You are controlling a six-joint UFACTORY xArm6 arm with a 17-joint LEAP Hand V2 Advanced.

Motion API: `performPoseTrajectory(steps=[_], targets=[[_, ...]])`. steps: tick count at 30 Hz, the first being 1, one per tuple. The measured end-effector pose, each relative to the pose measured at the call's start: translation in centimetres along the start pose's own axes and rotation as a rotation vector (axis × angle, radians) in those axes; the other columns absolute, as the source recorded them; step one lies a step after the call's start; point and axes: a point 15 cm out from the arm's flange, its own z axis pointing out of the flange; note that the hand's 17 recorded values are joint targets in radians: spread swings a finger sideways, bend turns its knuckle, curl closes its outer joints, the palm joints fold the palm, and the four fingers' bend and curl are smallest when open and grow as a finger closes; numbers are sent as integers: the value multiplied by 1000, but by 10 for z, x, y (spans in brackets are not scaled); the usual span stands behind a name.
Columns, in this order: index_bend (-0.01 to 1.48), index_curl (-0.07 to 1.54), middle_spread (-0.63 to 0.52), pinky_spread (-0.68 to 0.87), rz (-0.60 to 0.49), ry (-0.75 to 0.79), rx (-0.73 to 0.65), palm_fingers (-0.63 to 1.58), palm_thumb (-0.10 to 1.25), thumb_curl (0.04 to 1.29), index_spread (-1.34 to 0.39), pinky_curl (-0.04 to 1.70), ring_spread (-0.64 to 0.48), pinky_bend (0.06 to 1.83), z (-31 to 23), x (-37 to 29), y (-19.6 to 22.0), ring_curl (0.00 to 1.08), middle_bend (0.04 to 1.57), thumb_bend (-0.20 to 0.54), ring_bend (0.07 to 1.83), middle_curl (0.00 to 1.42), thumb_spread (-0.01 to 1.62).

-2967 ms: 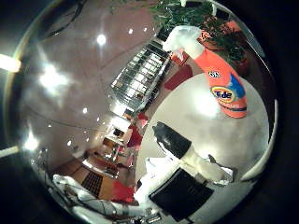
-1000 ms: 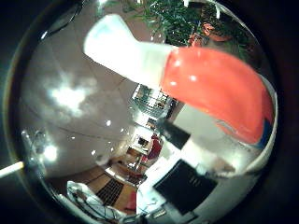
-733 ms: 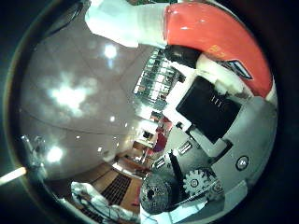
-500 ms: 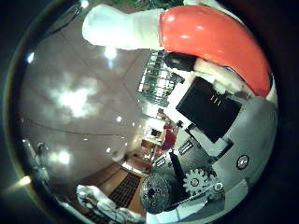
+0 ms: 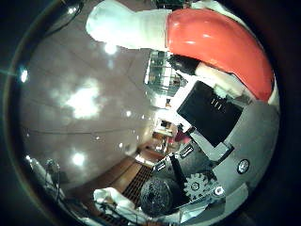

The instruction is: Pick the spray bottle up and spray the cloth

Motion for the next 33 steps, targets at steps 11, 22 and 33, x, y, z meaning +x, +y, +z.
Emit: performPoseTrajectory(steps=[11, 22, 33], targets=[[1194, 691, -69, -143, -196, 369, -477, 1172, 1050, 699, -183, 1174, -159, 1116, -47, -91, 38, 602, 1381, -13, 1489, 606, 1029], [1189, 686, -70, -158, -444, 749, -694, 1181, 1035, 725, -189, 1315, -159, 1035, -44, -163, 67, 601, 1384, -15, 1483, 600, 1019], [1180, 687, -70, -167, -627, 1140, -948, 1190, 1025, 734, -191, 1354, -160, 1017, -69, -175, 97, 601, 1382, -13, 1475, 596, 1021]])
